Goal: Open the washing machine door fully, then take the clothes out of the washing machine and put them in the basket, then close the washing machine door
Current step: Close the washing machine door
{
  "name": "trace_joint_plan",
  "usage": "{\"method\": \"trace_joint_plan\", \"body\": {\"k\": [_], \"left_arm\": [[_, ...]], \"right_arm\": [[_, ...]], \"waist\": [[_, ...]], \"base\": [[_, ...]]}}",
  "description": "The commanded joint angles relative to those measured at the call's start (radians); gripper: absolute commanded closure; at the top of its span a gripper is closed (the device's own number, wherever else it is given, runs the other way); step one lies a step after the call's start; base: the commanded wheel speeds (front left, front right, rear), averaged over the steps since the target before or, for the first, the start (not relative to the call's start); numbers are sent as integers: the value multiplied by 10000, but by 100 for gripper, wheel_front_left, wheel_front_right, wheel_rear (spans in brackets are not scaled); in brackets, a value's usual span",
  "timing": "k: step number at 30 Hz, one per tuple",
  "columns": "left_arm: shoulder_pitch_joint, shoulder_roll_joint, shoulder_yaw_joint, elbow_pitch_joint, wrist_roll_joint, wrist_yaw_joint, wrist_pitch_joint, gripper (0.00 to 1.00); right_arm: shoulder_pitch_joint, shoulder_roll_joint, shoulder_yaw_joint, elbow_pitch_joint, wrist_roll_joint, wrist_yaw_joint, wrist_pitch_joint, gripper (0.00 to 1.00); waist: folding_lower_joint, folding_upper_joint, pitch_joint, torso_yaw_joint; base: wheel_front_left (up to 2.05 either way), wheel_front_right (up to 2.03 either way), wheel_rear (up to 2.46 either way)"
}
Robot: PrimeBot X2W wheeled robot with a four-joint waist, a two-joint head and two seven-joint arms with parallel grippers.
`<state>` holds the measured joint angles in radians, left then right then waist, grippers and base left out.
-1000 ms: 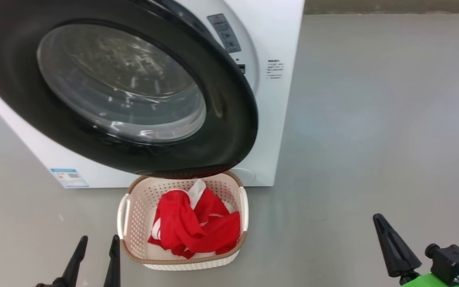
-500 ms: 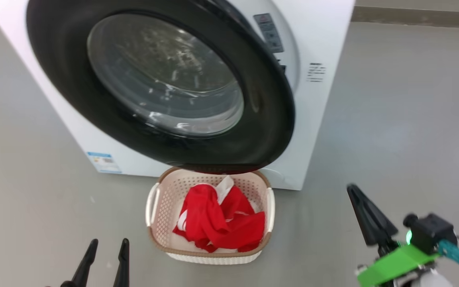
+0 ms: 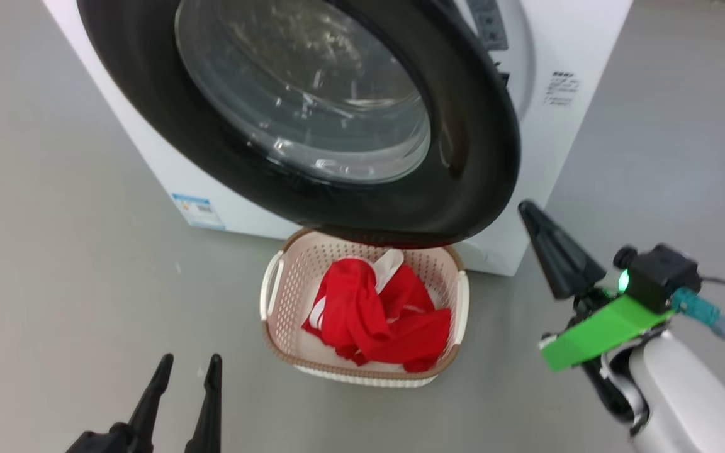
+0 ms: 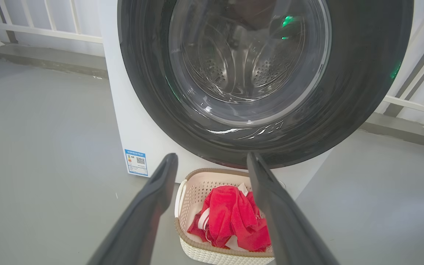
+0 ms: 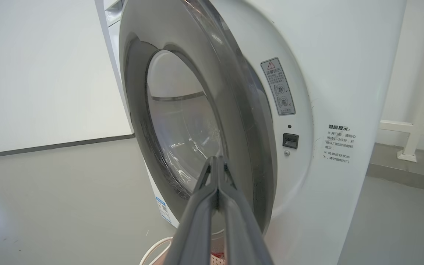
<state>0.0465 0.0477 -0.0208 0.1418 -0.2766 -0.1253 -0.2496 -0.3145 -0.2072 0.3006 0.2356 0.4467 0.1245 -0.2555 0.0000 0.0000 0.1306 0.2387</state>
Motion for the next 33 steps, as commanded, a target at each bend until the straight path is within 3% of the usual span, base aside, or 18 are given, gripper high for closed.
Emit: {"method": "trace_joint_plan", "body": {"k": [1,21,33], "left_arm": [[-440,27,234,-280,-145,-54,-122,0],[-1501,26,-641,-469,-576,103,-122,0],[-1980,26,-1026,-687,-715,219,-122,0]], "right_arm": [[-530,-119,174,-63,147,62,-63,100],[-2483,-749,302,865,284,62,-63,100],[-3352,-973,-465,941,263,62,-63,100]], "waist": [[0,0,435,294],[0,0,2062,804],[0,0,2803,1034]], "base": [[0,0,0],[0,0,0],[0,0,0]]}}
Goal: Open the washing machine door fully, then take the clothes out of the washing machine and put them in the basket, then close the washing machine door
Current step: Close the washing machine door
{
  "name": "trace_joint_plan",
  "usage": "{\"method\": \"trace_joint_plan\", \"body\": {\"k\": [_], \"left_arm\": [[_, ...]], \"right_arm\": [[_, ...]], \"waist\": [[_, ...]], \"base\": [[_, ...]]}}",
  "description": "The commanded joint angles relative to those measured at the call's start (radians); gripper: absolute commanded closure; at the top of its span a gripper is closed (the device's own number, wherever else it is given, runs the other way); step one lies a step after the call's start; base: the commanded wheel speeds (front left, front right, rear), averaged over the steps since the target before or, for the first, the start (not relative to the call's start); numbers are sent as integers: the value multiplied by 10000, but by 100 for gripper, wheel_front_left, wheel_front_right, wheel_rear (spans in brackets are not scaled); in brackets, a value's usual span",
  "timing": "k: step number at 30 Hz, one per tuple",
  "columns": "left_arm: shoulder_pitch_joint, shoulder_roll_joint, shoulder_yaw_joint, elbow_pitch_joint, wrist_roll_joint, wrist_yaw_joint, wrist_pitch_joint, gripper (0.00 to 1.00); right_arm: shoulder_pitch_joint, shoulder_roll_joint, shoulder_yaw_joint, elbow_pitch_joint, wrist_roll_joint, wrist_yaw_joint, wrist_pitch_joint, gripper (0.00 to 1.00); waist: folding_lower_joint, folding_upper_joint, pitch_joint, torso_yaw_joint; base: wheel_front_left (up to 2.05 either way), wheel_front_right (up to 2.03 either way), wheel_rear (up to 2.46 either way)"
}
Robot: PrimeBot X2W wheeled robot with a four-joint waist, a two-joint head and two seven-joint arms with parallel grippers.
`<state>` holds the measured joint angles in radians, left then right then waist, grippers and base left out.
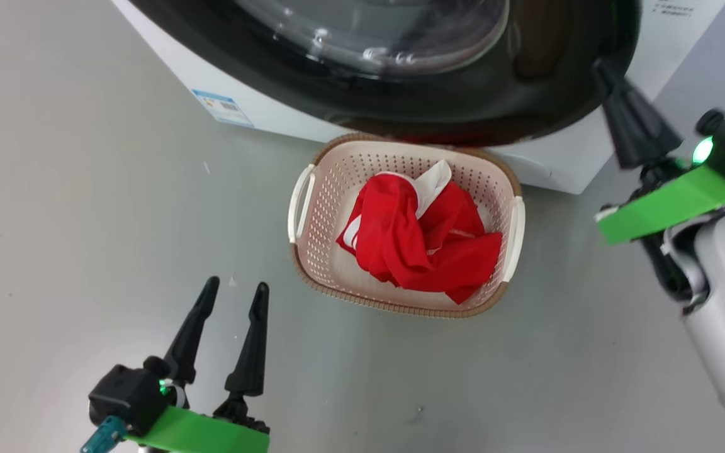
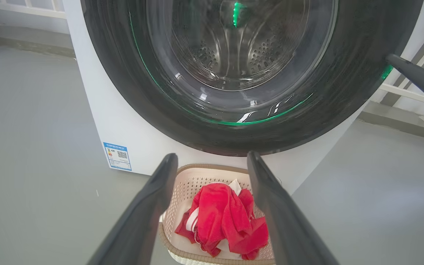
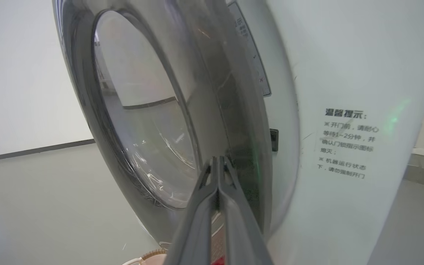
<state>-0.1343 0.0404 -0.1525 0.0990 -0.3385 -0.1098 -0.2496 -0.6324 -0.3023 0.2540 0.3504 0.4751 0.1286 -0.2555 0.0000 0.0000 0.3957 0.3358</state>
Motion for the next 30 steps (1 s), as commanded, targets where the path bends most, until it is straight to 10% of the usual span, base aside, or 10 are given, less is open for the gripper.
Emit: {"method": "trace_joint_plan", "body": {"k": [1,26,30], "left_arm": [[-218,99,255,-283,-107,79,-122,0],[-536,99,84,-171,-76,118,-122,0],[-475,99,193,-53,40,74,-122,0]], "right_arm": [[-278,-29,-54,-200,-31,21,-63,100],[-896,41,-375,-63,-210,21,-63,100],[-419,153,-297,-101,-188,21,-63,59]], "waist": [[0,0,216,72],[0,0,291,-23],[0,0,3,-187]], "base": [[0,0,0],[0,0,0],[0,0,0]]}}
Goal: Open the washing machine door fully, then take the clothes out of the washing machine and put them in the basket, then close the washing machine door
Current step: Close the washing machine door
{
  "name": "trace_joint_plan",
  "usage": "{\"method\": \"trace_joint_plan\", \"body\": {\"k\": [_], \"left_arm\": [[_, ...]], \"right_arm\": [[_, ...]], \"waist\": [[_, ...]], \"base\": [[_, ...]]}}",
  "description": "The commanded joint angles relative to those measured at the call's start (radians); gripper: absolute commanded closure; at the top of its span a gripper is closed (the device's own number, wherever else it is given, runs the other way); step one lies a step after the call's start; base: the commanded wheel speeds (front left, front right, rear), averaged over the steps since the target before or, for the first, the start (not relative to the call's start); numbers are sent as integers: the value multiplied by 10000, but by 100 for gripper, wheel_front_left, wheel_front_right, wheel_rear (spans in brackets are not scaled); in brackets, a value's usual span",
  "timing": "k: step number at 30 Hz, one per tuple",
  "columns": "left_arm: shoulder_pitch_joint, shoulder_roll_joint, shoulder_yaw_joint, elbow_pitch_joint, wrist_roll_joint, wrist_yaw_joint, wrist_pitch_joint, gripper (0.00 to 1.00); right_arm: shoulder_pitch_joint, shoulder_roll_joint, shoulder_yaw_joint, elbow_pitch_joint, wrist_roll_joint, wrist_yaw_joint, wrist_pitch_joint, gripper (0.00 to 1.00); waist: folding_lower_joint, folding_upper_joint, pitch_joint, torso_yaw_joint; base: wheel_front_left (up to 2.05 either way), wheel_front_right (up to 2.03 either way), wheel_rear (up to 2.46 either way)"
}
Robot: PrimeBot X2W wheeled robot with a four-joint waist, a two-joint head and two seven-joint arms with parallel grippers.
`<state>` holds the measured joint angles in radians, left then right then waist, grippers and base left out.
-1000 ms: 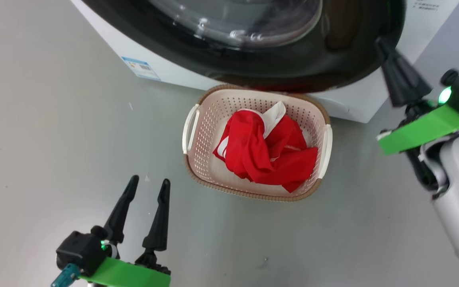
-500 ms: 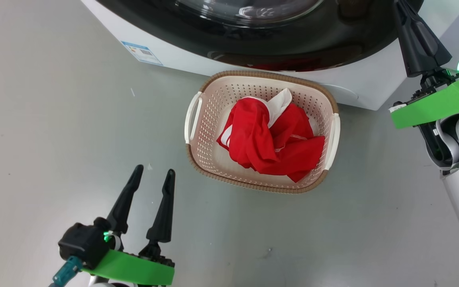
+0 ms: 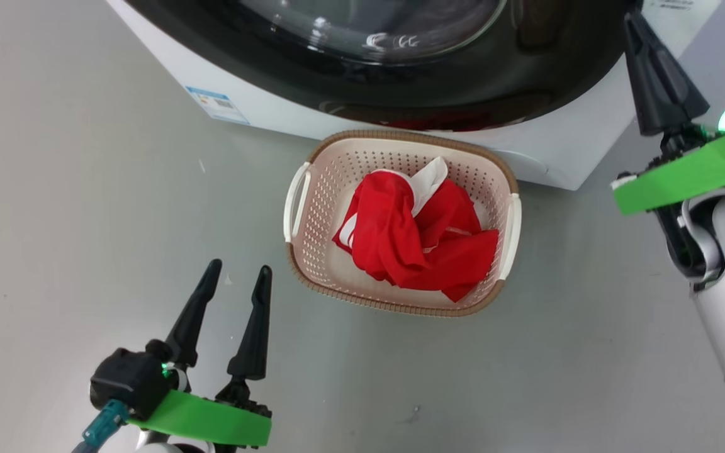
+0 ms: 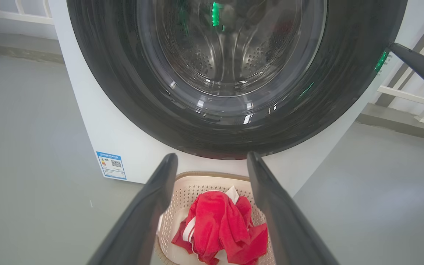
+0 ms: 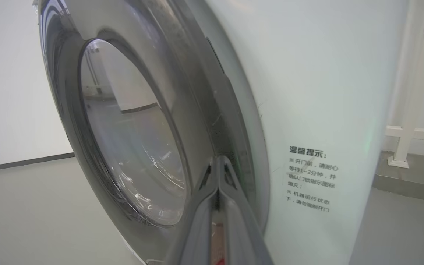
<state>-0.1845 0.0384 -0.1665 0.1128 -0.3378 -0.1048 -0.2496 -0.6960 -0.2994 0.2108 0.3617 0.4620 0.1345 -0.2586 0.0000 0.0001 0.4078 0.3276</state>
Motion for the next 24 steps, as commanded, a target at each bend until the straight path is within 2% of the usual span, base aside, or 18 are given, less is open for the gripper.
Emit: {"method": "trace_joint_plan", "body": {"k": [1,2,13,24], "left_arm": [[41,118,360,-165,79,6,-122,0],[59,118,397,-138,125,-10,-122,0],[265,118,877,226,801,-205,-122,0],[645,118,1503,478,1210,-255,-122,0]], "right_arm": [[357,139,133,-247,-46,-38,-32,30],[508,149,151,-269,-27,-38,-32,0],[2641,144,75,-614,99,-38,-32,0],[4476,436,-302,-991,115,-38,-32,0]], "waist": [[0,-1,-195,-150],[0,-1,-268,-201],[0,-1,-1158,-839],[0,-1,-1914,-1858]], "base": [[0,0,0],[0,0,0],[0,0,0],[0,0,0]]}}
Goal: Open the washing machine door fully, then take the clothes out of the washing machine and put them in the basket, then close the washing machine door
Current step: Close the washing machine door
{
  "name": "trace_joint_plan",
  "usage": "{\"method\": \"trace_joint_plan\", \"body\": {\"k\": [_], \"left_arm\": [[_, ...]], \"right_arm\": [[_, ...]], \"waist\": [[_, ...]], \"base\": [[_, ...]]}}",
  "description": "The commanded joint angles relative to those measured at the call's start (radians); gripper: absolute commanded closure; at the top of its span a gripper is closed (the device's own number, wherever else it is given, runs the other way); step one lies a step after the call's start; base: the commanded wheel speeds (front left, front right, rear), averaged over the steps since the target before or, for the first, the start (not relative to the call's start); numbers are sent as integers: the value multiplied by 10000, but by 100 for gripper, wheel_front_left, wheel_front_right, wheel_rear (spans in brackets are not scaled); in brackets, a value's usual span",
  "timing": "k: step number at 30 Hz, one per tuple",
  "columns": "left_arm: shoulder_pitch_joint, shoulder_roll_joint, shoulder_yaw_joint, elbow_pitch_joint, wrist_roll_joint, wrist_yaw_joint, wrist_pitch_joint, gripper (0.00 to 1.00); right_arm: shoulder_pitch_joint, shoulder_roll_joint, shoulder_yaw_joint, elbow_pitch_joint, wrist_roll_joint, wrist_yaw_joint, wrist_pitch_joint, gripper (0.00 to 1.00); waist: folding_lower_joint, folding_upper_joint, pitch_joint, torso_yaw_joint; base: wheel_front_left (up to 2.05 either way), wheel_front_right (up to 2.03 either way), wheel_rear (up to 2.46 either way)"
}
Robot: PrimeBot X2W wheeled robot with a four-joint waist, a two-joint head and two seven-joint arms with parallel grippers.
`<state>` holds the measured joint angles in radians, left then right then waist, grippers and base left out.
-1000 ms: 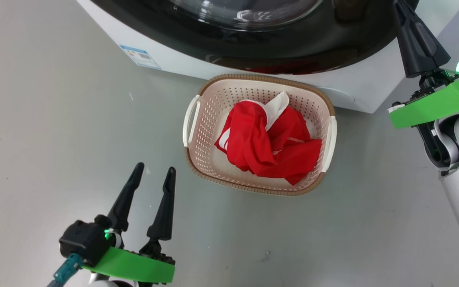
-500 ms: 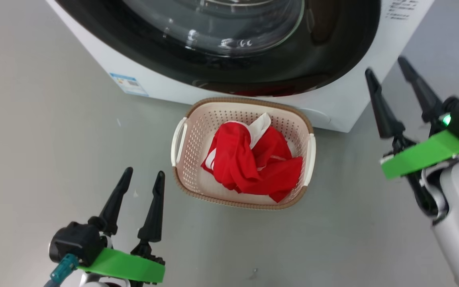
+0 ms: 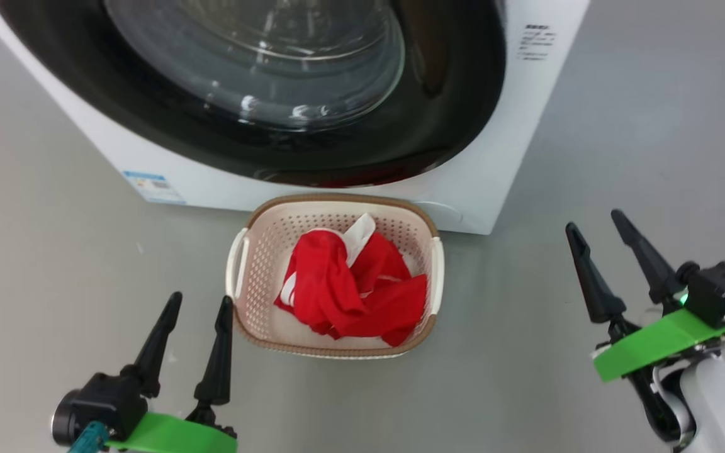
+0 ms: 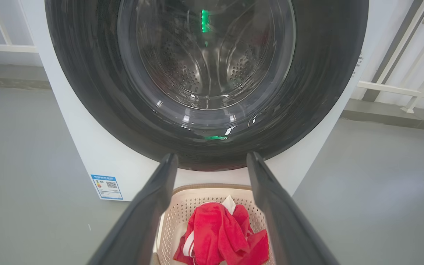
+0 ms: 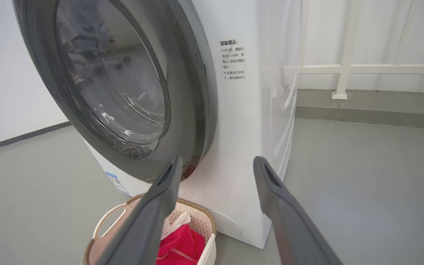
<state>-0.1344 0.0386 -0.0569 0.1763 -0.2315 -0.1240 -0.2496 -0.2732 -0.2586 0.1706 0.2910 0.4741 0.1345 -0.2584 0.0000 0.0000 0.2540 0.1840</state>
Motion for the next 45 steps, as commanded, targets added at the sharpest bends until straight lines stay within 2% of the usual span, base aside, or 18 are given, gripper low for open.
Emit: {"method": "trace_joint_plan", "body": {"k": [1,10,25,45], "left_arm": [[178,116,456,-138,173,-64,-122,0],[486,190,791,-79,254,-66,-122,0],[1213,464,1150,2,-12,-66,-122,0],[2086,572,1444,-214,18,-67,-122,0]], "right_arm": [[392,75,42,-306,-20,-38,-34,0],[1427,382,-338,-302,-168,-38,-34,0],[2715,466,-824,-550,-219,-38,-34,0],[3974,639,-1230,-608,-363,-38,-34,0]], "waist": [[0,0,-442,-508],[0,0,-909,-1128],[0,0,-1698,-1669],[0,0,-2550,-1962]], "base": [[0,0,0],[0,0,0],[0,0,0],[0,0,0]]}}
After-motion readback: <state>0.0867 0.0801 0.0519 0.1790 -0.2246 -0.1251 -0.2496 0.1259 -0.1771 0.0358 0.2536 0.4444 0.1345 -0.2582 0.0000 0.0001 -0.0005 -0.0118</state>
